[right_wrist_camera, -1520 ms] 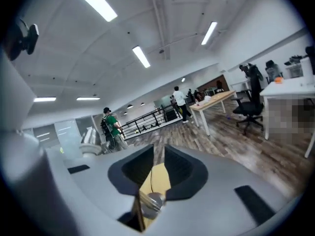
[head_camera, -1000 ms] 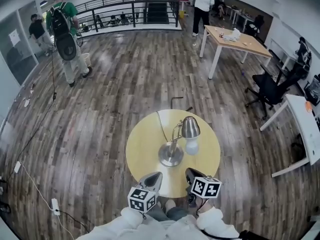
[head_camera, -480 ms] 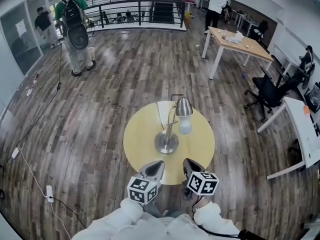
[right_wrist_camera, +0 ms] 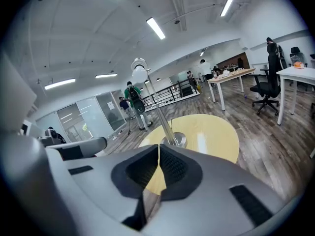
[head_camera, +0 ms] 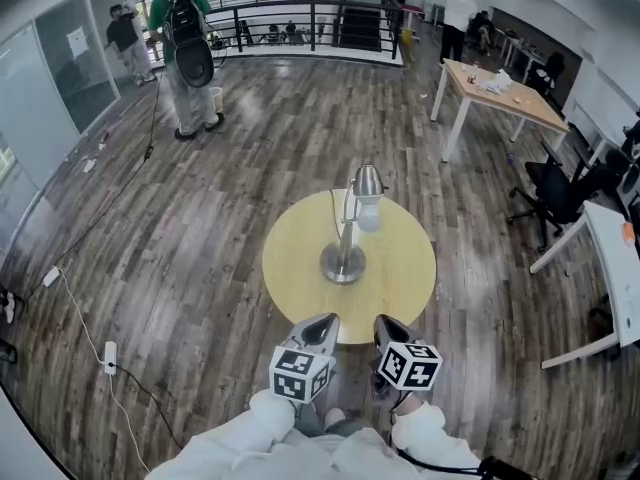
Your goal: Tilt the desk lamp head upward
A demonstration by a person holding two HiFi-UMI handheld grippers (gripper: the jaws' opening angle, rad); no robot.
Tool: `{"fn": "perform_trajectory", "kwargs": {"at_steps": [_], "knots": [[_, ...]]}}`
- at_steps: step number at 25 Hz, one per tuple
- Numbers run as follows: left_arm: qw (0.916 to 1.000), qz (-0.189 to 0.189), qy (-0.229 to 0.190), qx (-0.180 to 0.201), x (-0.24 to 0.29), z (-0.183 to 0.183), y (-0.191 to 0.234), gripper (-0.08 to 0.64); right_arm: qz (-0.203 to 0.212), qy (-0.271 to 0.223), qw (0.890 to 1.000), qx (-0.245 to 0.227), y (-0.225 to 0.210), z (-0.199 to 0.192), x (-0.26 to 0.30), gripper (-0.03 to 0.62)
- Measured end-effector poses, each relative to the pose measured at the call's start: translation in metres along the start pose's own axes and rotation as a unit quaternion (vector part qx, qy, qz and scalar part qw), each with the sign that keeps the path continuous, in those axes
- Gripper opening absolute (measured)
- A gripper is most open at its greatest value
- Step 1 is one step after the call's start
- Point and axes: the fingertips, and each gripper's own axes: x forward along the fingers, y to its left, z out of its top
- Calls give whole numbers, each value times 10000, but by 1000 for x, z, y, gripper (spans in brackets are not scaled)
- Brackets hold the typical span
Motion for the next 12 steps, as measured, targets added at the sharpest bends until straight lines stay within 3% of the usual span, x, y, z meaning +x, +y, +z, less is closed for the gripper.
{"fn": "perform_trajectory", "kwargs": {"at_steps": [7,12], "knots": [[10000,18,61,-7,-24,-4,1,3,206,-203,9991,-302,43,3,-5,18],[10000,2,51,73,-29,-3,1,3,140,-209,9989,-391,48,4,-7,14]]}}
